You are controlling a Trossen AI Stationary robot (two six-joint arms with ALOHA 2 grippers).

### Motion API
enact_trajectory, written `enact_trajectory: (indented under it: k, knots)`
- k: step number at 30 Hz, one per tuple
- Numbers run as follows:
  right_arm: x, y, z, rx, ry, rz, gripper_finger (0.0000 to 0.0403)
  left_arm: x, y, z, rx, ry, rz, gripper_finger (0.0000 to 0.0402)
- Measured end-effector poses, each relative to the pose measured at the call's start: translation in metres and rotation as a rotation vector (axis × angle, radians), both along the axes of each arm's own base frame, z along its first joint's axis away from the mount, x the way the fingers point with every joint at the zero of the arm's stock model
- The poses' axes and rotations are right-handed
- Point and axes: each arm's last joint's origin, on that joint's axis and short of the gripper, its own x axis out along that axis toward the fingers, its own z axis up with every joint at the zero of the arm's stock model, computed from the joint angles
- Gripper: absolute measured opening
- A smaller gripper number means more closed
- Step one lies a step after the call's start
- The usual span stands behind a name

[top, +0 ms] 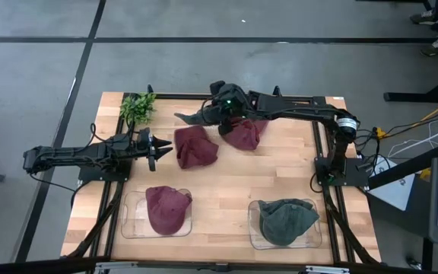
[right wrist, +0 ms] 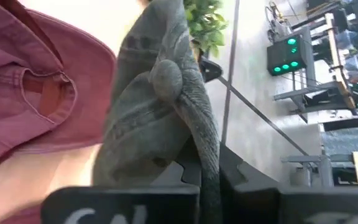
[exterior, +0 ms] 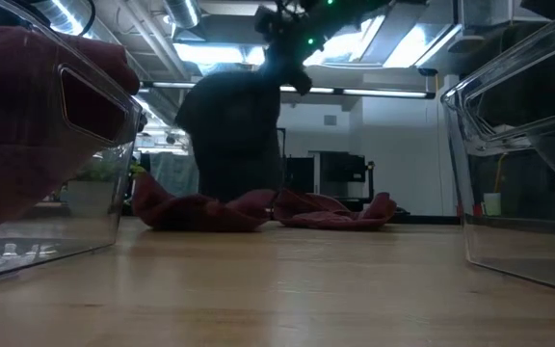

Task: Pick & Place hat
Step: Put the black cap into the right transparent bin

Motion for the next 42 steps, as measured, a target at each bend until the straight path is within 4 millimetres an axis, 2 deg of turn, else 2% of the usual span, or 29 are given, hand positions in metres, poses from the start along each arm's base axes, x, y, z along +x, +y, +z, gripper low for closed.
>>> enact_trajectory:
  k: [5,13,24,42]
  knots:
    - [-0.010,-0.002,0.014,-0.038,-0.016,-0.062,0.0006,0.000,0.000,0.000,0.000,0.000,0.000,0.0130]
    - [-0.026,0.001,0.036,-0.050,-0.057,-0.068,0.0006,0.000,0.000,0.000,0.000,0.000,0.000,0.0130]
    - [-0.052,0.008,0.059,-0.002,-0.077,-0.093,0.0006,0.000,0.000,0.000,0.000,0.000,0.000,0.0130]
    - [-0.083,0.019,0.080,0.058,-0.079,-0.123,0.0006,0.000,0.000,0.000,0.000,0.000,0.000,0.0130]
